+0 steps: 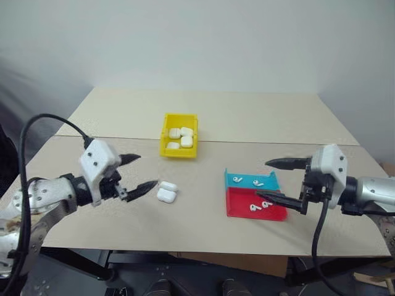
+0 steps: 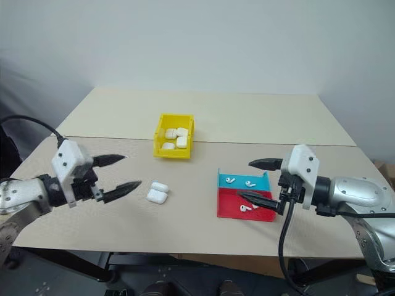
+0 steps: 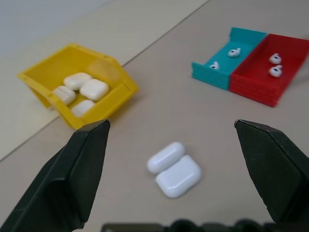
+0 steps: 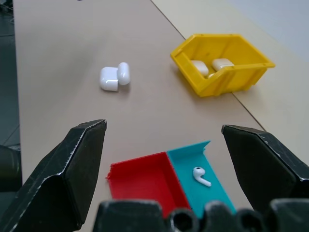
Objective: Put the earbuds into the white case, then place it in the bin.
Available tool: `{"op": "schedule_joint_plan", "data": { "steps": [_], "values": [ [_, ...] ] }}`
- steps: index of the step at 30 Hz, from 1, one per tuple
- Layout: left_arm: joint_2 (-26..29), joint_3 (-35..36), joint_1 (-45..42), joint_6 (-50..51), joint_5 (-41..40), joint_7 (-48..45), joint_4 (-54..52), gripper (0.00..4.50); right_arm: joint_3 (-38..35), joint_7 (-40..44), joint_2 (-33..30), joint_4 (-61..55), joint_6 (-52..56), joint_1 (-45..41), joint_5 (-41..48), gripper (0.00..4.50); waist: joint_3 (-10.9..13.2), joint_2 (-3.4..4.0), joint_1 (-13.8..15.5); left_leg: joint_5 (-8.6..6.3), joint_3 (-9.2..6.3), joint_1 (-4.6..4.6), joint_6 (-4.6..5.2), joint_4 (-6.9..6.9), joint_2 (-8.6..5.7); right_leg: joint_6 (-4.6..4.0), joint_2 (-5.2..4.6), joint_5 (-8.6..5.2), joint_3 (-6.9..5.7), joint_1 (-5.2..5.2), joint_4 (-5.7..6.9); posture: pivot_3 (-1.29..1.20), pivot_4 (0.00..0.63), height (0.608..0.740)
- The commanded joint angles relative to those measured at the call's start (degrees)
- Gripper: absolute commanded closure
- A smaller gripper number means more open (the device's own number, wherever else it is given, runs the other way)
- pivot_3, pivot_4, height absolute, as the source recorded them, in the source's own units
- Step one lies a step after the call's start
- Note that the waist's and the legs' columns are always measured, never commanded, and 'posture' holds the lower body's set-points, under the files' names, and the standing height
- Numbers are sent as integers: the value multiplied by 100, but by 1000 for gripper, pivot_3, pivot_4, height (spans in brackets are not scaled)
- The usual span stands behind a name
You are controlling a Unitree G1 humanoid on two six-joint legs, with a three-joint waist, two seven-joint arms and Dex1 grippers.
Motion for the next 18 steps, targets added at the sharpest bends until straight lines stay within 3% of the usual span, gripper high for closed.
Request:
{"op": "schedule_joint_plan", "data": {
  "steps": [1, 5, 7, 11, 15, 18],
  "values": [
    [-24, -322, -660, 1498, -48, 935, -305, 0, -201, -246, 40, -245, 201, -73, 212, 42, 1, -4, 13, 1, -2, 0, 2, 0, 0, 0, 2, 0, 0, 1, 0, 0, 150, 740],
    [27, -765, -2080, 4145, -537, 1057, 61, 0, -312, -410, 103, -428, 352, 45, 344, 42, 4, -9, 25, 15, -9, -3, 24, 4, -4, 3, 5, -1, -3, -1, 9, 0, 150, 740],
    [275, -1201, -2946, 4812, -1473, 895, 886, 0, -337, -462, 151, -504, 339, 121, 366, 42, 7, -15, 15, 15, -14, -3, 24, 7, -6, 5, 7, -2, -6, -1, 11, 0, 150, 740],
    [319, -1842, -3810, 4933, -2868, 1832, 1786, 0, -284, -660, 299, -604, 336, 115, 389, 42, 8, -17, -27, 15, -19, -1, 25, 8, -8, 7, 6, -4, -4, 1, 13, 0, 150, 740],
    [856, -3423, -4728, 4933, -4479, 2541, 2500, 0, -225, -773, 426, -725, 275, 167, 345, 42, 11, -21, -27, 15, -21, -4, 26, 2, -7, 8, 7, -4, 0, -6, 17, 0, 150, 740],
    [967, -4122, -5168, 4933, -5376, 3254, 3001, 0, -206, -847, 489, -795, 270, 206, 327, 42, 11, -20, -8, 15, -20, -3, 25, -2, -8, 7, 6, -5, -1, -8, 19, 0, 150, 740]
  ]
}}
